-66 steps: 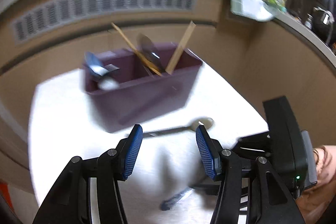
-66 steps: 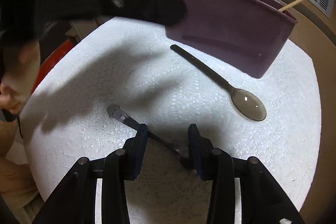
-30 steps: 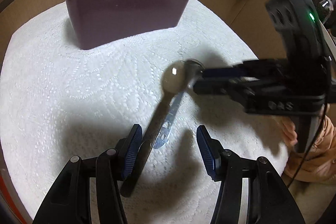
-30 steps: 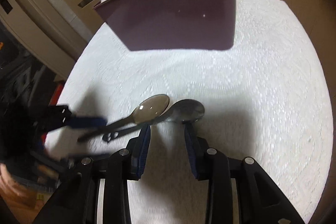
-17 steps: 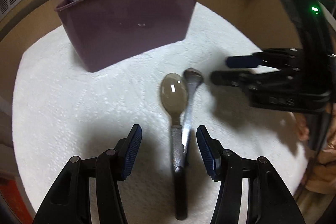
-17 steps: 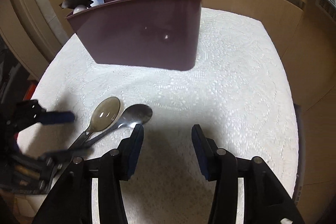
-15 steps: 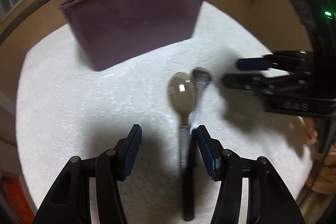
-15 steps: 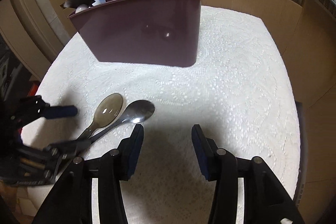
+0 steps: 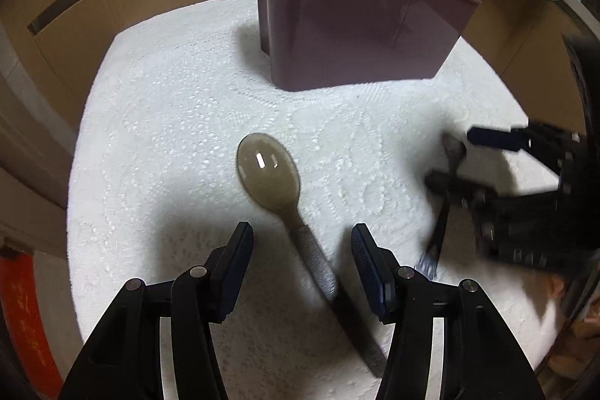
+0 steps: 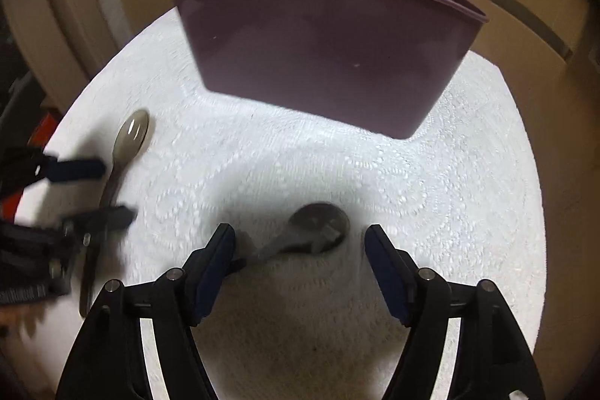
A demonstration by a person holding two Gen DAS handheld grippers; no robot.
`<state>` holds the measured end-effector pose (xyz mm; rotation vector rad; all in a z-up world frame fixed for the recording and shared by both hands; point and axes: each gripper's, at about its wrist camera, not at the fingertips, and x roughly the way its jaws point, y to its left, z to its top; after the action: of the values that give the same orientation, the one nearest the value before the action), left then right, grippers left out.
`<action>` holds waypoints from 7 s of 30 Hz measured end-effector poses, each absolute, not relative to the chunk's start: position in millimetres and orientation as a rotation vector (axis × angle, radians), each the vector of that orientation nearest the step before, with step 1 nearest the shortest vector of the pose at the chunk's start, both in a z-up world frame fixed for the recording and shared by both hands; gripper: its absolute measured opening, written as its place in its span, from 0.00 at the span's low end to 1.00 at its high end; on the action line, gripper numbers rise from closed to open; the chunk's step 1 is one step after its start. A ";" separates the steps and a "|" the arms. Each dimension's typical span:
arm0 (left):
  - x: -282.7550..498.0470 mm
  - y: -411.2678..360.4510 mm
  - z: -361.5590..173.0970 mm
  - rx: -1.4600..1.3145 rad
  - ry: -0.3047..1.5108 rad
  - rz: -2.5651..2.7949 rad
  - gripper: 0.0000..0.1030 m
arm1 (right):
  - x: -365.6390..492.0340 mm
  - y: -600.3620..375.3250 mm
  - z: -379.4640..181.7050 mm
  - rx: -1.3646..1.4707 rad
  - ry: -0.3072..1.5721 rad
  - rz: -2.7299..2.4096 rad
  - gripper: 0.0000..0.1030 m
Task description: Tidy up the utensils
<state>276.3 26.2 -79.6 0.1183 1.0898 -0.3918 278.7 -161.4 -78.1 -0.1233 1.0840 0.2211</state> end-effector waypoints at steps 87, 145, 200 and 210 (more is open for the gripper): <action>239.1 -15.6 26.0 -0.025 0.751 -0.397 0.33 | 234.8 -230.0 8.0 0.098 0.810 0.126 0.03; 340.4 -31.5 146.1 -0.091 0.312 -0.341 0.33 | 335.1 -235.7 168.5 -0.015 0.375 0.061 0.25; 151.8 -23.4 20.5 -0.009 0.608 -0.146 0.97 | 154.7 -239.3 29.2 0.102 0.666 0.028 0.92; 154.3 -29.8 16.9 -0.004 0.631 -0.159 0.97 | 150.0 -233.1 25.0 0.063 0.655 0.002 0.92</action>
<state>154.3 -29.8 16.9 -0.0040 0.6314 -0.1588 150.0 -233.1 25.0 0.0631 0.6548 0.0022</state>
